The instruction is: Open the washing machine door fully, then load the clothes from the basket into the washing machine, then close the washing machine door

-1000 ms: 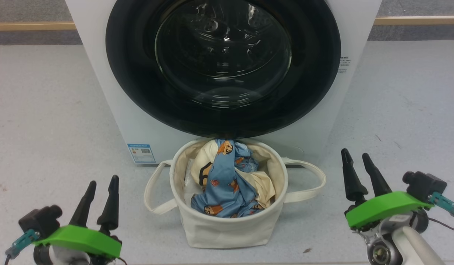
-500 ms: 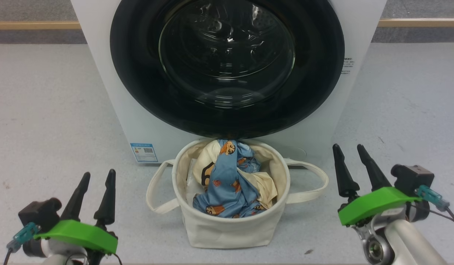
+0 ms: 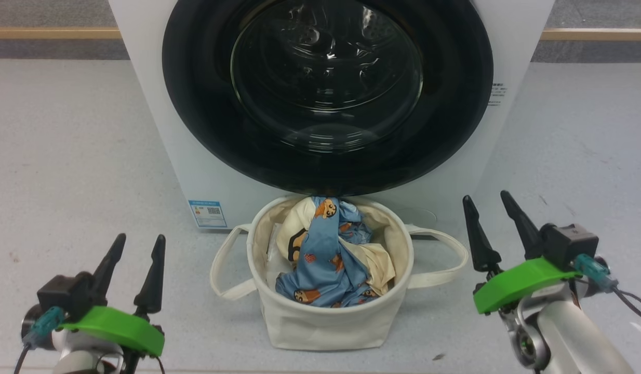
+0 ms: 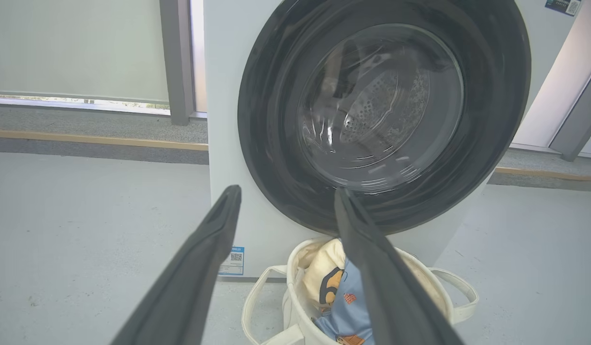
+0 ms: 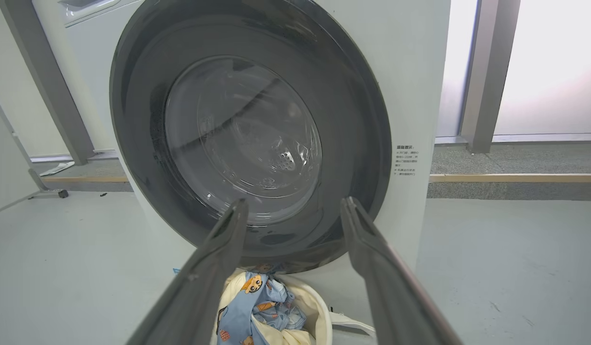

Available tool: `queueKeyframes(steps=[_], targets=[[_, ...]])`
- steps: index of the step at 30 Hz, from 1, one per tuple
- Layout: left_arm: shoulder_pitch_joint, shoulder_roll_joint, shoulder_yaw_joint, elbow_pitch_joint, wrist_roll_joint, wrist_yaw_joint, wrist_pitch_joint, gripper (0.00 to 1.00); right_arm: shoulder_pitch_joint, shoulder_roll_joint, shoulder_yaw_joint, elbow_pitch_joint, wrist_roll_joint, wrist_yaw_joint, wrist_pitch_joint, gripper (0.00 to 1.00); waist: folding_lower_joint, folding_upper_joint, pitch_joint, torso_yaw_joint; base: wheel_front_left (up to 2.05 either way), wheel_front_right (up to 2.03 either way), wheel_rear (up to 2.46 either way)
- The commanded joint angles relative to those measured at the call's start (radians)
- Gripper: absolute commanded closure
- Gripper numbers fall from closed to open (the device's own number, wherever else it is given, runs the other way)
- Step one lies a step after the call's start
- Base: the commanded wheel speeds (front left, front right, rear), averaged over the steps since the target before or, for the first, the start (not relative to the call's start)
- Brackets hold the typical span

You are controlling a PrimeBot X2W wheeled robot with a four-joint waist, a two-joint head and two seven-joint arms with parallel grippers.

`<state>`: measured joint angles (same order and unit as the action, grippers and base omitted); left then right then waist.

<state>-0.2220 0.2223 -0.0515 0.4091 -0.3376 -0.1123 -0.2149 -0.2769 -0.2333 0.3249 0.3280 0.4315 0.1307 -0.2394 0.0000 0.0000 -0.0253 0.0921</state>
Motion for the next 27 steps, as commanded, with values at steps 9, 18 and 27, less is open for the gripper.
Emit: queueKeyframes(steps=[9, 18, 27], targets=[[-0.077, 0.049, 0.04, -0.014, 0.129, -0.007, -0.039, 0.0, -0.063, 0.01, -0.01, -0.016, -0.137, 0.0, -0.02, 0.0, 0.0, 0.0, -0.001, 0.007, 0.0, 0.0, 0.0], [-0.083, 0.05, 0.052, -0.005, 0.162, -0.01, -0.047, 0.0, -0.063, 0.018, -0.025, -0.011, -0.161, 0.0, -0.022, 0.0, 0.0, 0.0, -0.001, 0.005, 0.0, 0.0, 0.0], [-0.086, 0.048, 0.059, 0.001, 0.152, -0.012, -0.047, 0.0, -0.048, 0.024, -0.062, -0.013, -0.153, 0.0, -0.022, 0.0, 0.0, 0.0, -0.001, 0.007, 0.0, 0.0, 0.0]])
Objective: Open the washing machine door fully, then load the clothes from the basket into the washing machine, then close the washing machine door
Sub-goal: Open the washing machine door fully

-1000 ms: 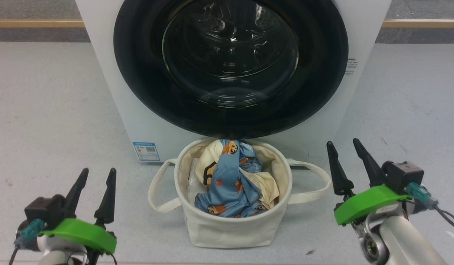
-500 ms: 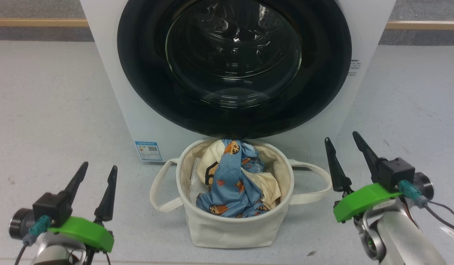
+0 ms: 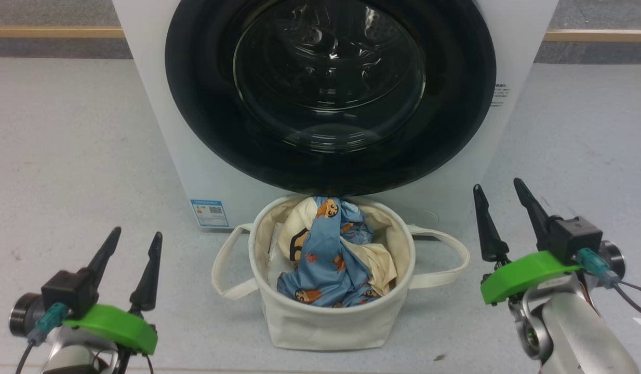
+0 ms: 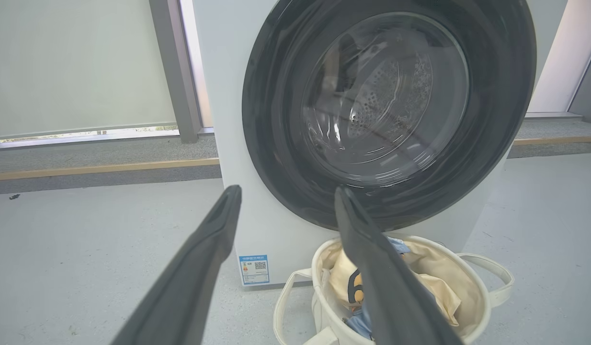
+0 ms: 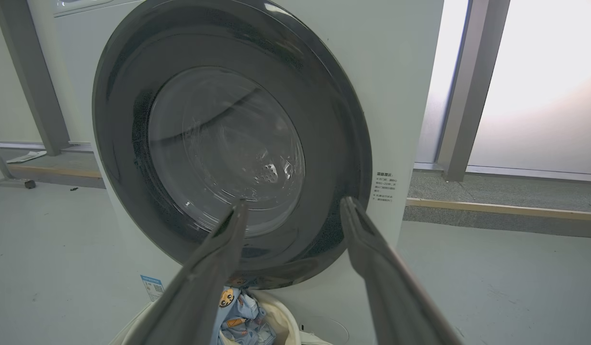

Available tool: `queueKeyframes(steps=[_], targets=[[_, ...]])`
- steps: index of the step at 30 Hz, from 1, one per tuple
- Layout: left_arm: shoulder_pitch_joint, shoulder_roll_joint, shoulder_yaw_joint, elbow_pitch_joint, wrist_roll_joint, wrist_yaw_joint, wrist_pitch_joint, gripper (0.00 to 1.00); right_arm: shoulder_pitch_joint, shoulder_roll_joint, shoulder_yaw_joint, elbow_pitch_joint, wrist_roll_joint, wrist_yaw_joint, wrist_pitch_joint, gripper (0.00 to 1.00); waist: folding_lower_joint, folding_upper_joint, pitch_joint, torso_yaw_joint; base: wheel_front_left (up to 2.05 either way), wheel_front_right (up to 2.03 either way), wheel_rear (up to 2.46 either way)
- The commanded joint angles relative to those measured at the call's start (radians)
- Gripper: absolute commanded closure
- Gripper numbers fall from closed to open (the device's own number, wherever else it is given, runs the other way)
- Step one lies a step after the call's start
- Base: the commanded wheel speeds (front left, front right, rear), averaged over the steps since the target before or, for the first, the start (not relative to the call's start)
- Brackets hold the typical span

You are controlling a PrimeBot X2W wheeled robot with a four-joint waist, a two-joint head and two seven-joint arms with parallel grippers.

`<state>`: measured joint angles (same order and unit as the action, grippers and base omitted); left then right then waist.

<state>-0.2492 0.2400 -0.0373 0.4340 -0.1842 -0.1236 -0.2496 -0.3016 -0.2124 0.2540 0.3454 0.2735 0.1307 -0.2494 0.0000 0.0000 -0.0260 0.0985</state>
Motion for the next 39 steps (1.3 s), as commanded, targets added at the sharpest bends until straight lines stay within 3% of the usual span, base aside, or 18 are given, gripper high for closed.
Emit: queueKeyframes(steps=[1, 12, 39], targets=[[-0.059, 0.031, 0.046, -0.024, -0.003, -0.001, -0.012, 0.0, -0.018, 0.005, 0.005, -0.031, 0.006, 0.0, -0.012, 0.0, 0.0, 0.0, 0.0, 0.002, 0.0, 0.0, 0.0], [-0.062, 0.024, 0.075, -0.014, -0.047, -0.004, -0.012, 0.0, 0.032, 0.023, -0.046, -0.044, 0.009, 0.0, -0.012, 0.0, 0.0, 0.0, 0.001, 0.003, 0.0, 0.0, 0.0], [-0.056, 0.028, 0.088, -0.041, -0.072, -0.007, -0.012, 0.0, 0.049, 0.034, -0.05, -0.027, 0.017, 0.0, -0.012, 0.0, 0.0, 0.0, 0.013, -0.004, 0.0, 0.0, 0.0]])
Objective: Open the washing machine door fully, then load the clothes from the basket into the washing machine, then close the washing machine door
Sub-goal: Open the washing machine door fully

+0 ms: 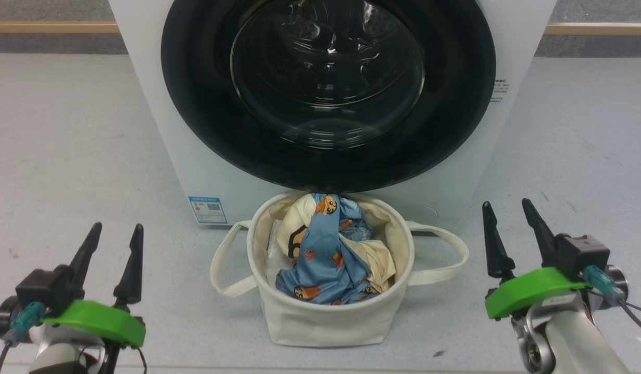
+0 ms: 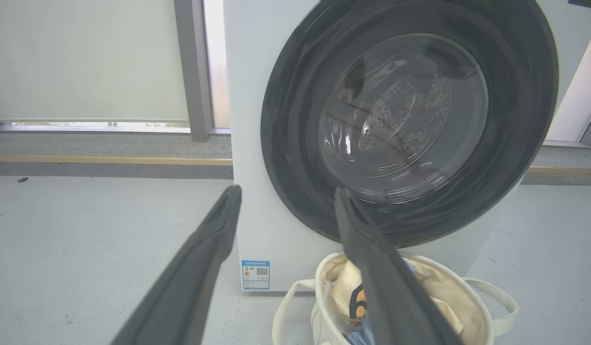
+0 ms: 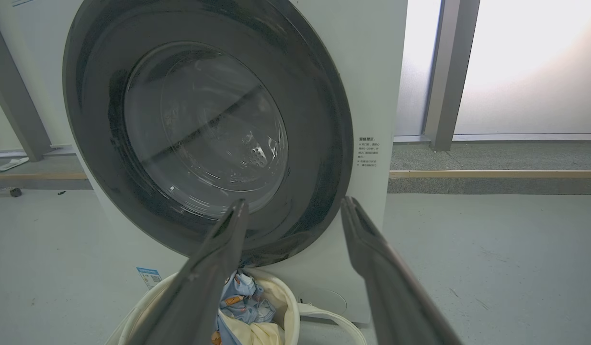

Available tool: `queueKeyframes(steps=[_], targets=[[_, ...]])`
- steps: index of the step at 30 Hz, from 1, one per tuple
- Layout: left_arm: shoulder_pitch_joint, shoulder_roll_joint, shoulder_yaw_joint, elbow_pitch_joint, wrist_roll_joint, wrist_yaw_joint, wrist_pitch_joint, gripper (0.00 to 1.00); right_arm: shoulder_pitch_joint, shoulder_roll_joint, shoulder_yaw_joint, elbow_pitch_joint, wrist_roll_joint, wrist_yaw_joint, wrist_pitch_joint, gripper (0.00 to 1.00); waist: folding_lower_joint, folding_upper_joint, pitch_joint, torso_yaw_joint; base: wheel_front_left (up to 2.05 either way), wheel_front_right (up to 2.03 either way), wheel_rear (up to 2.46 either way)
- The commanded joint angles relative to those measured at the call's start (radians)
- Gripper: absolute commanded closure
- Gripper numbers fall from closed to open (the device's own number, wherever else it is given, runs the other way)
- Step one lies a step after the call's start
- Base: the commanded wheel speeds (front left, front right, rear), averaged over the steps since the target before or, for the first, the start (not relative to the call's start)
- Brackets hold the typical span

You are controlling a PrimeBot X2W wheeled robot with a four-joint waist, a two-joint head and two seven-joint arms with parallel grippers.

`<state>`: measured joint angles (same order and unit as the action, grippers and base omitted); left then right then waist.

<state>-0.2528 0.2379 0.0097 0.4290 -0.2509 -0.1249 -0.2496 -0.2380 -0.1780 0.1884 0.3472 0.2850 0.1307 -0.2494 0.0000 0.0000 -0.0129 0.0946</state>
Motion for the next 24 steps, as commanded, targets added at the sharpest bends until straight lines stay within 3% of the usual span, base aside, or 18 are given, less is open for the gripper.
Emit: queueKeyframes(steps=[1, 14, 24], targets=[[-0.053, 0.029, 0.042, -0.036, -0.004, -0.006, -0.012, 0.0, -0.015, -0.001, 0.015, -0.029, 0.005, 0.0, -0.012, 0.0, 0.0, 0.0, 0.0, 0.0, 0.0, 0.0, 0.0], [-0.056, 0.021, 0.042, -0.035, 0.022, -0.006, -0.012, 0.0, -0.021, -0.004, 0.017, -0.031, 0.007, 0.0, -0.012, 0.0, 0.0, 0.0, 0.0, 0.004, 0.15, 0.01, -0.16], [-0.054, 0.018, 0.038, -0.031, 0.04, -0.006, -0.012, 0.0, -0.023, -0.007, 0.023, -0.027, 0.01, 0.0, -0.012, 0.0, 0.0, 0.0, -0.002, 0.003, 1.28, 0.31, -1.59]])
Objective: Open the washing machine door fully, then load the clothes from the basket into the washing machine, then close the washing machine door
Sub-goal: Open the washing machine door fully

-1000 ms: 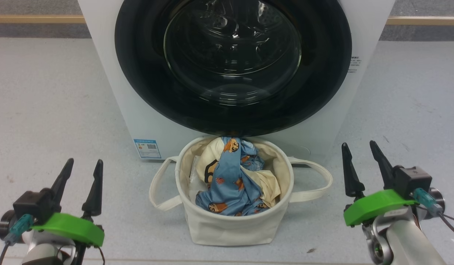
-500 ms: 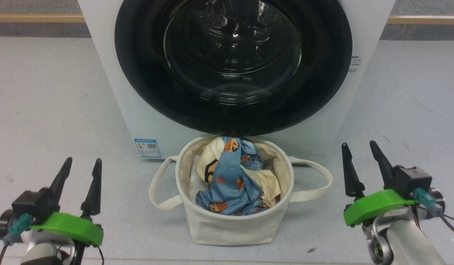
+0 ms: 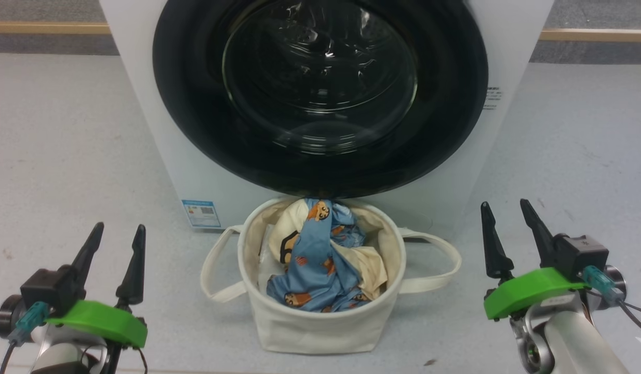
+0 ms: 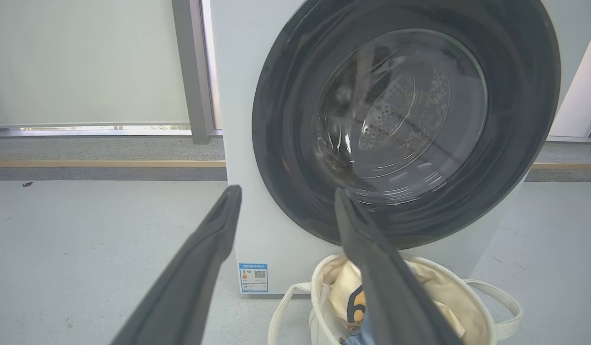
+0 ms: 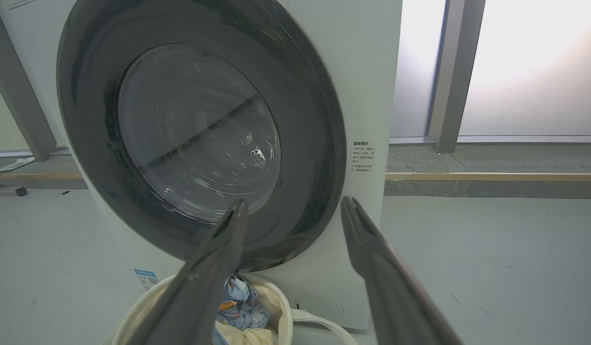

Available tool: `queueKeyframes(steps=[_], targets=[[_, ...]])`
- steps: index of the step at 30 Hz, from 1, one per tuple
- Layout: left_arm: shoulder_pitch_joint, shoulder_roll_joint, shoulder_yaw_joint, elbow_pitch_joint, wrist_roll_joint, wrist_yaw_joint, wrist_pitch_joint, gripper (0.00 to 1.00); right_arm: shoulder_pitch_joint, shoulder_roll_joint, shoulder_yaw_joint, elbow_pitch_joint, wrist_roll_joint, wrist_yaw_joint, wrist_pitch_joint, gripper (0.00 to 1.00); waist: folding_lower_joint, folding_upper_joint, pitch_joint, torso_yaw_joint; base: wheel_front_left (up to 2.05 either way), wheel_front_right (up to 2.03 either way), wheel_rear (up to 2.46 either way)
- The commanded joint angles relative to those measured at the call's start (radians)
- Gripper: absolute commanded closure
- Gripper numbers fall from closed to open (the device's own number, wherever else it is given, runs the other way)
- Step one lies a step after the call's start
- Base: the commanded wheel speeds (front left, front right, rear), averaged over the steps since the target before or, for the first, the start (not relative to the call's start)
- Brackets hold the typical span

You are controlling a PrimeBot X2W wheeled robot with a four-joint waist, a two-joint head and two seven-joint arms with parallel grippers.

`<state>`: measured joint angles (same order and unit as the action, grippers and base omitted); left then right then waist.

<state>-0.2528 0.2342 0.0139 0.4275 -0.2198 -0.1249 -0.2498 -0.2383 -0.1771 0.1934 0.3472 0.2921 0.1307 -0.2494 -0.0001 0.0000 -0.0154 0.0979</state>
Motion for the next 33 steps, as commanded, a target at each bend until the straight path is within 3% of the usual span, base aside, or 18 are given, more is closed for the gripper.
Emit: queueKeyframes(steps=[1, 22, 33], targets=[[-0.054, 0.022, 0.033, -0.029, 0.009, -0.006, -0.012, 0.0, -0.022, -0.008, 0.019, -0.027, 0.003, 0.0, -0.012, 0.0, 0.0001, 0.0, 0.0, -0.001, 1.66, 0.74, -2.4], [-0.056, 0.019, -0.009, -0.022, -0.009, -0.006, -0.012, 0.0, -0.022, -0.009, 0.03, -0.025, 0.016, 0.0, -0.012, 0.0, 0.0001, 0.0, 0.005, -0.01, 1.34, 1.09, -2.42], [-0.048, 0.026, -0.029, -0.03, -0.028, -0.006, -0.012, 0.0, -0.017, -0.007, 0.027, -0.027, 0.017, 0.0, -0.012, 0.0, 0.0001, 0.0, 0.006, -0.014, 0.59, 0.59, -1.18]])
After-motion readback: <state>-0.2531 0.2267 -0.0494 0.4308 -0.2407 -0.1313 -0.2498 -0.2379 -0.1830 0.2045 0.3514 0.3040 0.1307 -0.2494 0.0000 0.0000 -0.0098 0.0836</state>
